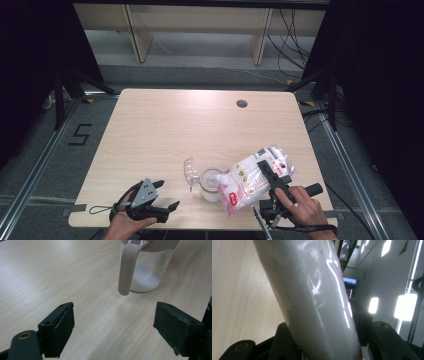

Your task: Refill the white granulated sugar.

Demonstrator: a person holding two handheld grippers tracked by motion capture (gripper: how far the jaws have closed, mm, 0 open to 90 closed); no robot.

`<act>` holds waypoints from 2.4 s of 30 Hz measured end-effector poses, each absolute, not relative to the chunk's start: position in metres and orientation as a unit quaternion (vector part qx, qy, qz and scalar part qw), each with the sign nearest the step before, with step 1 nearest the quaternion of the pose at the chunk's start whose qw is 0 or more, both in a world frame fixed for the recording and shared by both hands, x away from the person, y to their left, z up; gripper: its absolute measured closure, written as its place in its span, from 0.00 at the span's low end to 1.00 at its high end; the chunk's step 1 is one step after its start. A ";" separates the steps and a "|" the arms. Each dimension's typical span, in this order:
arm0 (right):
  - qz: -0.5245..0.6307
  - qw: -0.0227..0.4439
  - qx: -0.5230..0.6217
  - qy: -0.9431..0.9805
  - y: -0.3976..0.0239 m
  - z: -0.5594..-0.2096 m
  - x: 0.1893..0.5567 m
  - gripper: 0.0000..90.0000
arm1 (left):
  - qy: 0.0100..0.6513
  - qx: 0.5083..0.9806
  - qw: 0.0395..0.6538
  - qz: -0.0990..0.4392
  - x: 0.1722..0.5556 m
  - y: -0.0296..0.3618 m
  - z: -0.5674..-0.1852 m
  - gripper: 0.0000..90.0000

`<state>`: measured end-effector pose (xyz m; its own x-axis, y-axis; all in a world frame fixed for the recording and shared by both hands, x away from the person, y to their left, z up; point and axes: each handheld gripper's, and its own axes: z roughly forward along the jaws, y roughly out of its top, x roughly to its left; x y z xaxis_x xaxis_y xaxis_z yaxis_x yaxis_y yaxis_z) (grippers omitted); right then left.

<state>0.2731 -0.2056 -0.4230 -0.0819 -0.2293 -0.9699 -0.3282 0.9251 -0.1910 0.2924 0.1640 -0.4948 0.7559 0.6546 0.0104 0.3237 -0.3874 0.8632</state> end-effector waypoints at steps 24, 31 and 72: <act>0.077 0.634 -0.143 0.756 -0.213 -0.430 0.272 0.67 | 0.299 0.815 0.462 0.180 0.292 0.165 -0.494 0.18; 0.075 0.635 -0.145 0.755 -0.213 -0.429 0.271 0.67 | 0.291 0.820 0.460 0.179 0.293 0.165 -0.494 0.18; 0.055 0.641 -0.153 0.751 -0.216 -0.420 0.274 0.68 | 0.304 0.812 0.467 0.173 0.292 0.163 -0.496 0.18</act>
<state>0.2736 -0.2157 -0.4205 -0.1327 -0.1589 -0.9783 -0.2999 0.9472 -0.1132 0.2920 0.1627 -0.4956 0.7554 0.6553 -0.0026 0.3320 -0.3793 0.8637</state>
